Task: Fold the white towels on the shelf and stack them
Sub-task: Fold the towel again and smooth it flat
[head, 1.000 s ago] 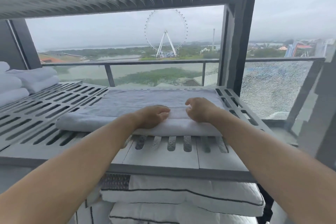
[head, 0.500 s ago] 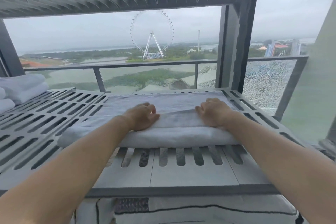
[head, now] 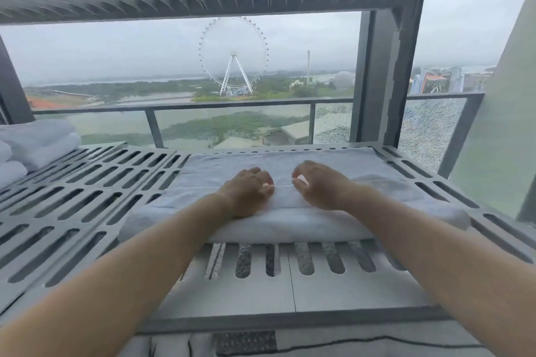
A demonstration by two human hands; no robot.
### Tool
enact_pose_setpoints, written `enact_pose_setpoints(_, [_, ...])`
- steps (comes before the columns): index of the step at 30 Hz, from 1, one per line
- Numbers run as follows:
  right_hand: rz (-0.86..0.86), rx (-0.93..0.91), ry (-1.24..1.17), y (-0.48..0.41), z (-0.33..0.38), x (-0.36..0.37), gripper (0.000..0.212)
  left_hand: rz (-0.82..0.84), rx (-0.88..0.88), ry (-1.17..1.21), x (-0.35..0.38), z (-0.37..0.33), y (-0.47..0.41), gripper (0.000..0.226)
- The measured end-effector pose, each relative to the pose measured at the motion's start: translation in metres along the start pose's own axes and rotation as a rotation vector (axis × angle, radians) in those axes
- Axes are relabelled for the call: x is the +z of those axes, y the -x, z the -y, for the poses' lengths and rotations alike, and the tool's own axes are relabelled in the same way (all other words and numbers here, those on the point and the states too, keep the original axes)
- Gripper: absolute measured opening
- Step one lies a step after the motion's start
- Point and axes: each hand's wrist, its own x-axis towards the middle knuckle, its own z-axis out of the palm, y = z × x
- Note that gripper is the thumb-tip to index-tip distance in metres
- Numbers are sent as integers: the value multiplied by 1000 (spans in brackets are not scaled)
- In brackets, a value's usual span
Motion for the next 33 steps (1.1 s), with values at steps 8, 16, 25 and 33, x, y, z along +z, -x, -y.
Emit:
enact_pose_setpoints(8, [280, -129, 25, -3, 23, 24, 50, 180, -88, -63, 0, 44, 33, 63])
enact_pose_setpoints(16, [235, -90, -78, 0, 24, 20, 49, 169, -122, -12, -7, 61, 43, 66])
enact_pose_setpoints(25, [105, 35, -129, -13, 27, 25, 41, 236, -18, -51, -13, 50, 5, 65])
enact_pose_setpoints(33, [81, 27, -15, -22, -11, 11, 34, -53, 162, 166, -2, 58, -9, 25])
